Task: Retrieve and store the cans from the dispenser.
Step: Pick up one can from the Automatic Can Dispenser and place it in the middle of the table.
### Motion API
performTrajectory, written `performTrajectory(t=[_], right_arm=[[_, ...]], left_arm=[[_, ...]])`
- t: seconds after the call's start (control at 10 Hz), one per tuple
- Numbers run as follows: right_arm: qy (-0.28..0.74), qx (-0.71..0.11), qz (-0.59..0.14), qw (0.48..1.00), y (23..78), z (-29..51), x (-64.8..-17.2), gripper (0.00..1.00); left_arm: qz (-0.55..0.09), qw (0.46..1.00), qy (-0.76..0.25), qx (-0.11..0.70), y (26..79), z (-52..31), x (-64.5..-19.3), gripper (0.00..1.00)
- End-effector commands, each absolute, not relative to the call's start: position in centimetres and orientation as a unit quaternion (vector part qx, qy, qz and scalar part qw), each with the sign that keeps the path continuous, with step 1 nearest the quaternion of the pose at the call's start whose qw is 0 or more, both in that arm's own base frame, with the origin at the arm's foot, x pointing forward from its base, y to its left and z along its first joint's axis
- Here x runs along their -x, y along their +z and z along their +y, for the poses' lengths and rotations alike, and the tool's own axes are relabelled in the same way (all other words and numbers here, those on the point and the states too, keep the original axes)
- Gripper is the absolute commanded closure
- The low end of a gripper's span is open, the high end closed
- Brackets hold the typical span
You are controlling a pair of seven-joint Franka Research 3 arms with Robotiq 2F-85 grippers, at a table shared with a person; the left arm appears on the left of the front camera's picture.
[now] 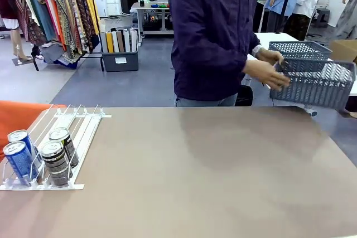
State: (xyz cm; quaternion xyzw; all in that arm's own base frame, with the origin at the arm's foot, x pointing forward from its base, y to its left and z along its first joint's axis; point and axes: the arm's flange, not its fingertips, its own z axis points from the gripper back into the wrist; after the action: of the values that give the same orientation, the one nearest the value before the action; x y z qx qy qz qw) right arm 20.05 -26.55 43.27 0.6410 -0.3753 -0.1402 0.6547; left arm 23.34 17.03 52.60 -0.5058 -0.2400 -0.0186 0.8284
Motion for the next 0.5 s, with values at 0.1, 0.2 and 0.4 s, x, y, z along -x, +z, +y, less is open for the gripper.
performTrajectory(t=[0.1, 0.2, 0.4], right_arm=[[-0.141, -0.645, -0.377, 0.649, 43.8, -26.5, -20.1, 0.0], [-0.141, -0.645, -0.377, 0.649, 43.8, -26.5, -20.1, 0.0], [-0.141, -0.645, -0.377, 0.649, 43.8, -26.5, -20.1, 0.0]], left_arm=[[-0.092, 0.946, -0.096, 0.295, 54.8, 9.2, -27.5, 0.0], [-0.088, 0.969, -0.098, 0.21, 54.9, 6.5, -28.9, 0.0], [-0.048, 0.988, -0.1, 0.105, 54.5, 3.0, -30.6, 0.0]])
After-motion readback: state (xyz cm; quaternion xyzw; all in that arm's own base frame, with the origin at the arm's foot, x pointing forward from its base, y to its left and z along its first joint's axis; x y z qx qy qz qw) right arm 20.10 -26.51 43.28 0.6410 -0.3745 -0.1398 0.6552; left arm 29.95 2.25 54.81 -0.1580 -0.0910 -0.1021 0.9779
